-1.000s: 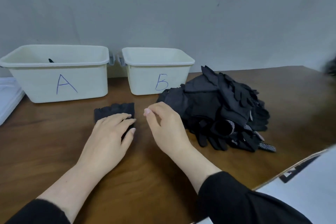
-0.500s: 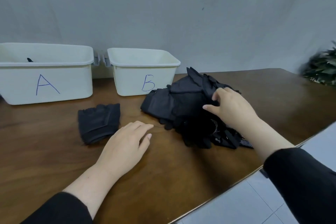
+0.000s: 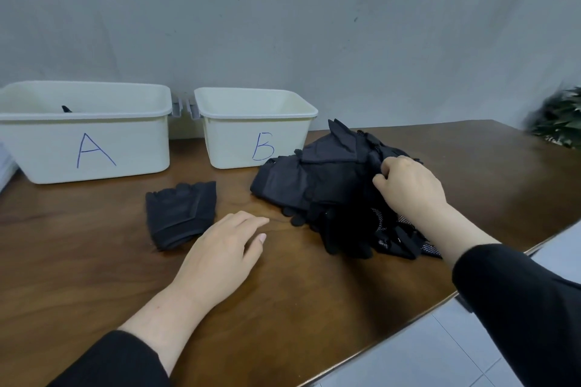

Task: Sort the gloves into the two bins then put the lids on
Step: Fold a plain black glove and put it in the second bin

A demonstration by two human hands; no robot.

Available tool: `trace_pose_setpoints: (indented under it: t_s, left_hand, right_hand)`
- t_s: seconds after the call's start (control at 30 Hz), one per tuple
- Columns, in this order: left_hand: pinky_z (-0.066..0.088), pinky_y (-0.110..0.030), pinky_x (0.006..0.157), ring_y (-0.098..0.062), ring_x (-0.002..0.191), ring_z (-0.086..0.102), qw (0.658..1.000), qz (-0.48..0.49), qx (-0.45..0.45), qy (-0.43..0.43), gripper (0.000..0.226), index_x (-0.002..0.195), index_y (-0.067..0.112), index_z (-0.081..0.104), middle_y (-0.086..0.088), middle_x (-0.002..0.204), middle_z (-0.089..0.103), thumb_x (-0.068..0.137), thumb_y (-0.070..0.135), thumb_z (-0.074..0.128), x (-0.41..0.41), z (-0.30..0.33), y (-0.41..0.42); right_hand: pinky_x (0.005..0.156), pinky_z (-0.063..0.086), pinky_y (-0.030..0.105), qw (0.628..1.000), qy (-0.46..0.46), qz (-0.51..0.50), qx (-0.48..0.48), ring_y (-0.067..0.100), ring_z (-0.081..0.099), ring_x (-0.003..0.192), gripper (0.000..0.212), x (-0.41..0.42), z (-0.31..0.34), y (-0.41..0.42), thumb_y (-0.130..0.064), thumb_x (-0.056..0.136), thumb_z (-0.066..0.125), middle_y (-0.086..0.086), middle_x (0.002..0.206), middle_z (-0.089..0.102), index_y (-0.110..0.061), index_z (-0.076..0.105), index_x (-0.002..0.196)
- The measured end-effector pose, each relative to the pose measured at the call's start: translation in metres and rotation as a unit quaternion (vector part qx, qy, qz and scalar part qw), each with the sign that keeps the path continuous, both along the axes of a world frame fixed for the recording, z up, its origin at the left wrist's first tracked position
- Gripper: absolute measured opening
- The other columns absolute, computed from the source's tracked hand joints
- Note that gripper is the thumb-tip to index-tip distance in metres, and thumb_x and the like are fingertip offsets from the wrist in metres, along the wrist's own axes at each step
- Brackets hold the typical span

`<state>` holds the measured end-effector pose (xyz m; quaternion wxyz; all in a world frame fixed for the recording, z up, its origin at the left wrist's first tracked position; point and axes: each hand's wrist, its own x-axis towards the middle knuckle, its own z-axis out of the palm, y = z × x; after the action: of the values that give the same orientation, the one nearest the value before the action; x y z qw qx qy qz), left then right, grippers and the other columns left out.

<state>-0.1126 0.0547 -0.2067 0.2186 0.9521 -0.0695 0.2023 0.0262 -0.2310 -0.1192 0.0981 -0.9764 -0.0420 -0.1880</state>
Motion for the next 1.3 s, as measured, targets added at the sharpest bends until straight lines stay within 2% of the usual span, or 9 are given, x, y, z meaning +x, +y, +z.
trace_pose_setpoints:
  t_s: [0.27,0.43,0.53,0.7,0.77,0.87,0.93,1.07,1.3]
  left_hand:
    - [0.030,-0.013,0.101,0.001,0.124,0.047,1.000,-0.002,-0.022,-0.003,0.038,0.138,0.035,0.054,0.020,0.134,0.054,0.102,0.044,0.043,0.001,0.002,0.002]
    - [0.039,-0.019,0.106,0.009,0.121,0.046,0.987,-0.005,-0.158,-0.011,0.046,0.136,0.041,0.052,0.029,0.129,0.054,0.096,0.055,0.038,-0.007,0.010,0.006]
    - [0.046,-0.023,0.101,0.004,0.114,0.058,0.936,-0.022,-0.351,-0.014,0.039,0.135,0.043,0.050,0.027,0.118,0.064,0.097,0.049,0.044,-0.014,0.016,0.011]
    - [0.054,-0.046,0.097,-0.026,0.105,0.070,0.776,-0.070,-0.621,0.090,0.054,0.145,0.033,0.041,-0.007,0.116,0.072,0.094,0.043,0.050,-0.024,0.026,0.022]
    - [0.054,-0.051,0.096,-0.030,0.103,0.069,0.737,-0.067,-0.665,0.103,0.055,0.148,0.030,0.041,-0.016,0.119,0.069,0.095,0.036,0.058,-0.024,0.022,0.027]
    - [0.053,-0.053,0.097,-0.033,0.105,0.065,0.717,-0.056,-0.689,0.086,0.053,0.147,0.029,0.042,-0.027,0.119,0.063,0.098,0.018,0.061,-0.025,0.019,0.037]
    - [0.050,-0.054,0.101,-0.029,0.114,0.066,0.715,-0.041,-0.695,0.061,0.052,0.144,0.029,0.043,-0.016,0.120,0.069,0.098,0.011,0.060,-0.025,0.022,0.043]
    - [0.053,-0.041,0.098,-0.015,0.109,0.069,0.771,0.024,-0.636,-0.026,0.050,0.138,0.030,0.050,0.003,0.116,0.073,0.097,0.003,0.058,-0.022,0.029,0.055]
    - [0.056,-0.023,0.083,-0.015,0.092,0.068,0.842,0.104,-0.525,-0.073,0.057,0.140,0.036,0.048,0.010,0.111,0.069,0.095,0.003,0.060,-0.005,0.026,0.090]
  right_hand:
    - [0.062,0.038,0.033,0.958,-0.068,0.064,0.273,0.024,0.050,0.068,0.018,-0.023,0.068,0.013,-0.023,0.090,0.054,0.005,0.071,0.061,-0.007,0.060,0.084]
    - [0.067,0.054,0.032,0.788,0.090,0.220,0.568,0.020,0.060,0.071,0.025,-0.058,0.086,0.047,-0.011,0.097,0.048,0.005,0.073,0.061,-0.004,0.063,0.079]
    - [0.059,0.055,0.028,0.719,0.179,0.272,0.614,0.017,0.063,0.066,0.050,-0.077,0.069,0.075,-0.004,0.101,0.042,0.002,0.067,0.064,-0.016,0.067,0.059]
    - [0.070,0.053,0.032,0.703,0.267,0.291,0.591,0.019,0.061,0.078,0.023,-0.088,0.025,0.118,-0.007,0.102,0.047,0.010,0.082,0.060,-0.001,0.066,0.090]
    - [0.065,0.052,0.029,0.696,0.295,0.287,0.588,0.018,0.059,0.074,0.020,-0.089,0.008,0.135,-0.009,0.100,0.049,0.012,0.083,0.057,0.010,0.057,0.097]
    - [0.091,0.050,0.050,0.650,0.350,0.280,0.613,0.029,0.052,0.093,0.042,-0.090,-0.010,0.156,-0.022,0.090,0.060,0.016,0.102,0.052,0.016,0.048,0.106]
    - [0.103,0.047,0.060,0.628,0.369,0.287,0.622,0.031,0.060,0.103,0.042,-0.090,-0.014,0.167,-0.024,0.098,0.057,0.018,0.111,0.061,0.016,0.052,0.111]
    - [0.099,0.052,0.053,0.622,0.383,0.300,0.614,0.035,0.069,0.112,0.037,-0.093,-0.018,0.186,-0.029,0.106,0.051,0.019,0.119,0.072,0.001,0.064,0.123]
    - [0.087,0.061,0.045,0.733,0.289,0.264,0.557,0.023,0.075,0.095,0.015,-0.068,-0.043,0.230,-0.013,0.096,0.066,0.005,0.101,0.078,-0.010,0.073,0.110]
